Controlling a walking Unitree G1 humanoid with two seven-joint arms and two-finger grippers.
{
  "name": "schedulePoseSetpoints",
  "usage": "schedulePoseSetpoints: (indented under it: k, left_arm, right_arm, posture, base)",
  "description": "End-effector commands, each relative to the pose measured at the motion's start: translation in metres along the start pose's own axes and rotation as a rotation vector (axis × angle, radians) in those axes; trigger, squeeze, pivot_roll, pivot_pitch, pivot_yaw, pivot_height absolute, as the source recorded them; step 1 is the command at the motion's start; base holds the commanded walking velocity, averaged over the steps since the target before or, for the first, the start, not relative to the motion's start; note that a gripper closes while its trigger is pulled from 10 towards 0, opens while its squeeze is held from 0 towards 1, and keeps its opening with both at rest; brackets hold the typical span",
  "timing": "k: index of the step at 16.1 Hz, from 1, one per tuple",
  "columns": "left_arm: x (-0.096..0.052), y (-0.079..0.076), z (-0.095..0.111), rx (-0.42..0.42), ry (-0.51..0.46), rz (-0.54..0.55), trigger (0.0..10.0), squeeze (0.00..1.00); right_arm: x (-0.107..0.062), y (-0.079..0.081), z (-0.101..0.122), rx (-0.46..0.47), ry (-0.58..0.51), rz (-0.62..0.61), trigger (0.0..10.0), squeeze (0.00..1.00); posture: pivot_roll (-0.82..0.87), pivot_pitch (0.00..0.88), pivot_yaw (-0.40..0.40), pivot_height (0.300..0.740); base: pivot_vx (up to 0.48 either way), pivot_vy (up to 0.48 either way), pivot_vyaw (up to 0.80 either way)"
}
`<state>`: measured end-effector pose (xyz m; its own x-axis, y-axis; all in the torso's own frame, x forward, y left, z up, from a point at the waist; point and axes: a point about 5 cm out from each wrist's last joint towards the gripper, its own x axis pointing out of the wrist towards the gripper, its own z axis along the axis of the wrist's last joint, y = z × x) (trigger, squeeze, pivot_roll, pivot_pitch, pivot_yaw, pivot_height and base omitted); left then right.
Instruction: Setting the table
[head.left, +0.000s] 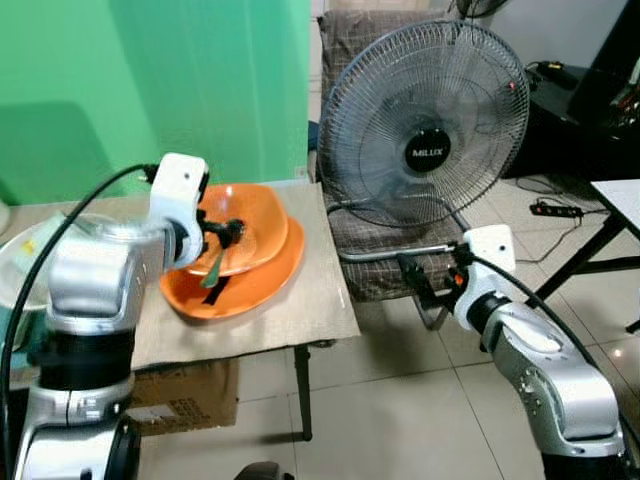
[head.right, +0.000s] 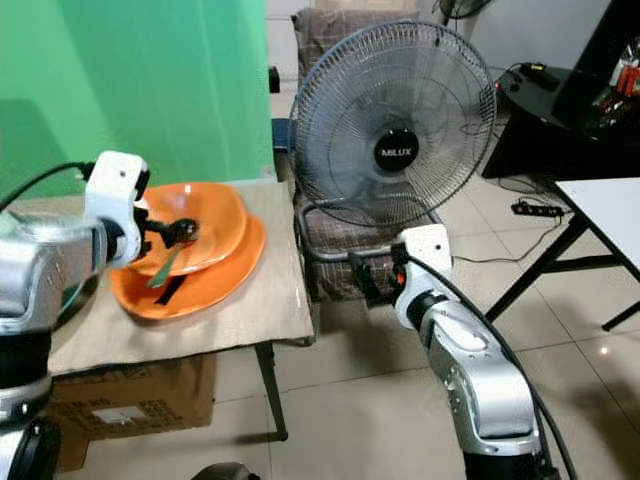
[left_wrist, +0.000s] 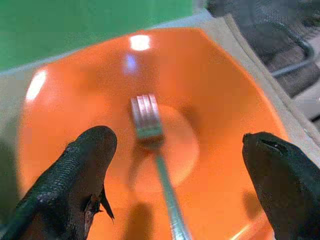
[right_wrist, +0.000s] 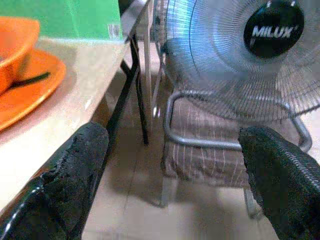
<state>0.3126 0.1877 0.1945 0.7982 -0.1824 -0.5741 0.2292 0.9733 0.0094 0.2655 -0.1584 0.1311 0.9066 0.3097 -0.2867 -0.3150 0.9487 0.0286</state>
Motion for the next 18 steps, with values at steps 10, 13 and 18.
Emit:
schedulePoseSetpoints:
  k: [10,13,18]
  left_arm:
    - [-0.005,0.007,0.000,-0.035,0.258,-0.097,10.0,0.00]
    - [-0.004,0.010,-0.005,-0.072,0.284,-0.111,4.9,0.00]
    - [-0.002,0.019,-0.011,-0.089,0.317,-0.074,0.0,0.00]
  right_arm:
    - [-0.018,0.021,0.006,-0.026,0.126,0.164,10.0,0.00]
    - [-0.022,0.022,0.002,-0.091,0.180,0.231,10.0,0.00]
    - [-0.038,0.021,0.009,-0.205,0.220,0.384,10.0,0.00]
  posture:
    - [0.18,0.000,0.037,0.740]
    - [0.18,0.000,0.039,0.740]
    - [0.18,0.000,0.054,0.740]
  base:
    - [0.000,0.000,0.00]
    - [0.000,0.000,0.00]
    - [0.000,0.000,0.00]
